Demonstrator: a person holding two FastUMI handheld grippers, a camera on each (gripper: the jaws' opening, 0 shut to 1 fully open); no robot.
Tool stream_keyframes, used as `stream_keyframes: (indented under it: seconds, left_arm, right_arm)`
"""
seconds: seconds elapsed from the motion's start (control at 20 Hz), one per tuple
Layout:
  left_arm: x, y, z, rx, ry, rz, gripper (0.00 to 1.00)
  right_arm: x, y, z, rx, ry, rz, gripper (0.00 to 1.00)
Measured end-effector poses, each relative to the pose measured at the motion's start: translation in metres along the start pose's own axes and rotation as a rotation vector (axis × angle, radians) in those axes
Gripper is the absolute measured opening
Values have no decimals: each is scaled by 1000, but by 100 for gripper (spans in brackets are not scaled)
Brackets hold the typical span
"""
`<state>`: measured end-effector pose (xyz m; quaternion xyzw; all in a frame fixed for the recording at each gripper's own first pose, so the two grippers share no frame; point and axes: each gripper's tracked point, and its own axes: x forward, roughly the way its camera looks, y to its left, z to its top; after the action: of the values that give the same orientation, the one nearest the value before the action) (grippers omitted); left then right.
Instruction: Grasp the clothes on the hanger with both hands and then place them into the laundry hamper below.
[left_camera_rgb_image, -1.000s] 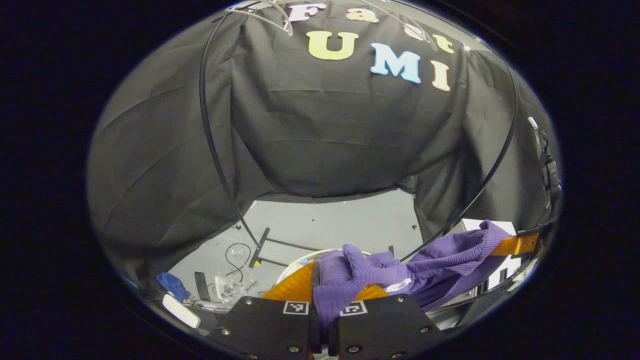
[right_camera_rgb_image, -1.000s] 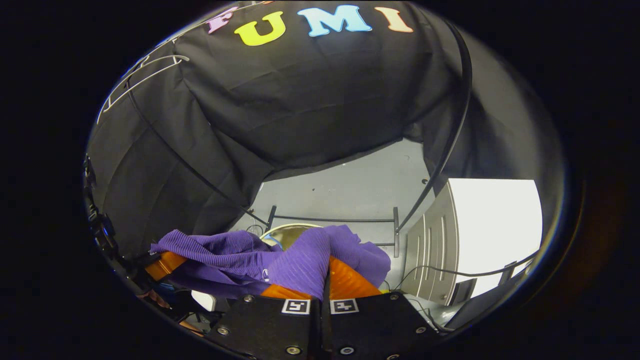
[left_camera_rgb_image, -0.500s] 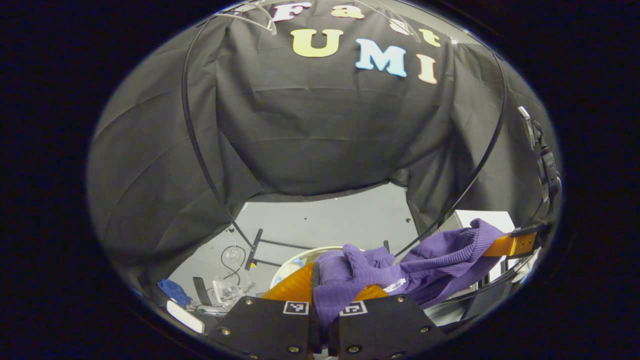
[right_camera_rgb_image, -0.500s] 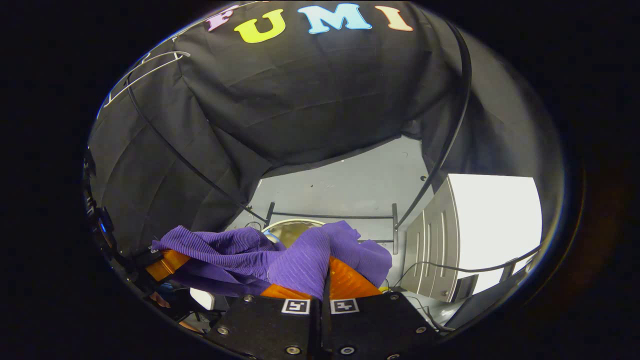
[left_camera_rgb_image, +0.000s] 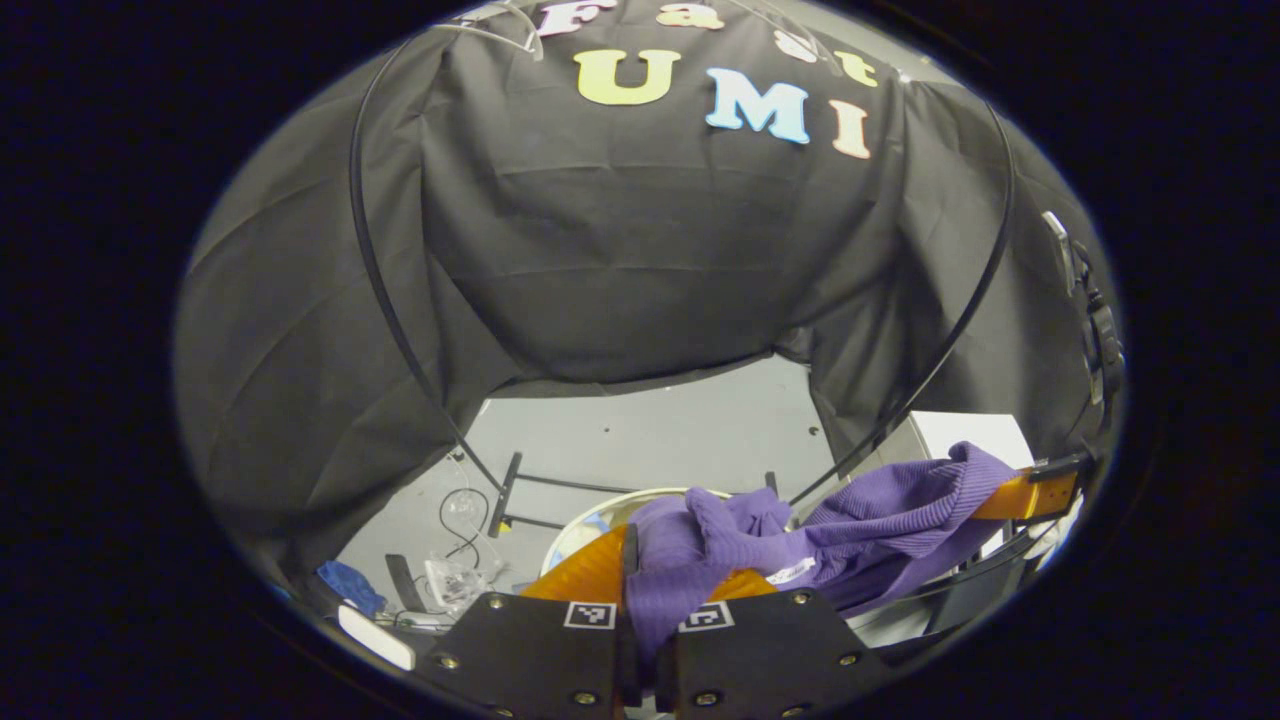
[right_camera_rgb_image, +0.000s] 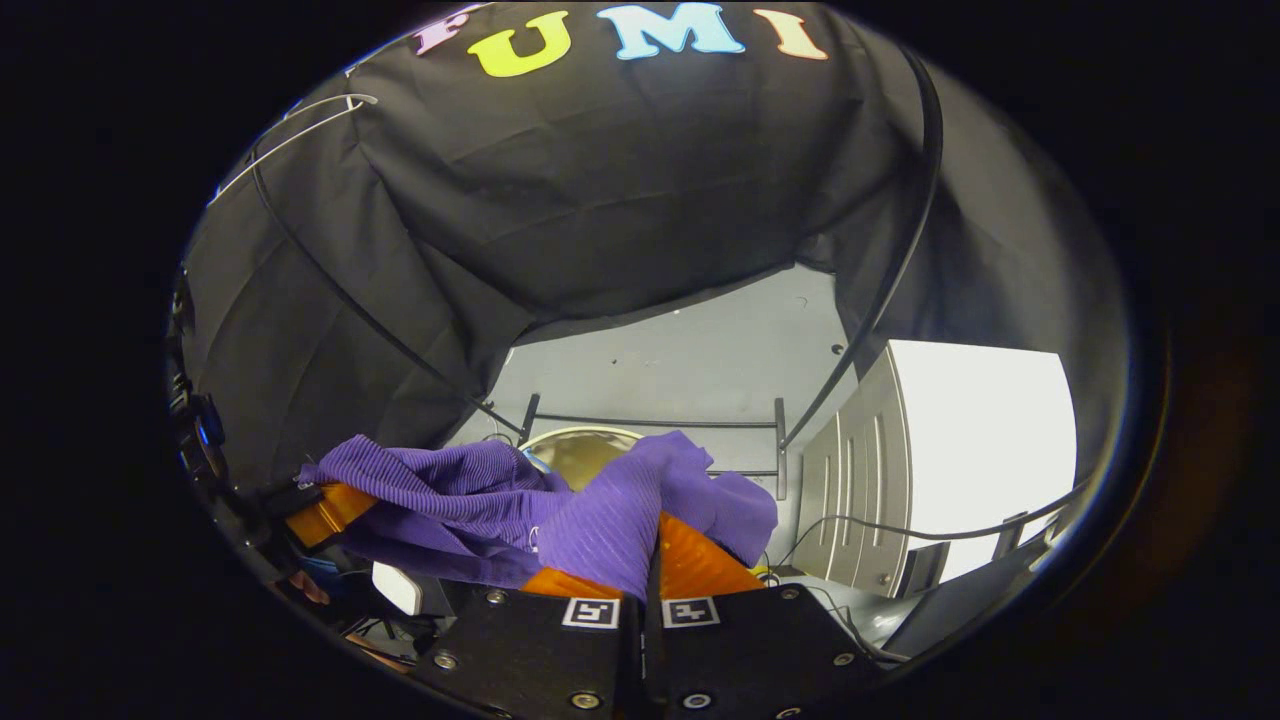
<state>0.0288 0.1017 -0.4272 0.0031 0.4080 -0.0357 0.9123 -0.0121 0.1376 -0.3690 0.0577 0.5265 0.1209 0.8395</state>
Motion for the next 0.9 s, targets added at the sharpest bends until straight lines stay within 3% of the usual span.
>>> stream_keyframes:
  seconds: [0.25,0.3,0.35,0.5,0.6,0.85,0.9]
  left_arm:
    - [5,8,-7,-7,27,32,4]
    - [6,13,-8,-3,31,57,15]
    - [4,16,-11,-9,40,66,12]
    - [-5,16,-7,-33,38,89,62]
    - [-18,18,-4,-41,27,111,95]
    - [-51,-14,60,-13,-61,127,90]
    - [-60,-22,75,-4,-91,137,96]
  right_arm:
    - [-2,5,-11,-36,50,29,6]
    - [0,7,-14,-44,67,42,11]
    - [-2,12,-22,-53,84,59,6]
    - [-15,32,-31,-69,108,139,60]
    - [-19,26,-21,-103,81,142,97]
    - [-49,-10,41,-99,-103,110,96]
    - [-57,-21,58,-82,-146,105,92]
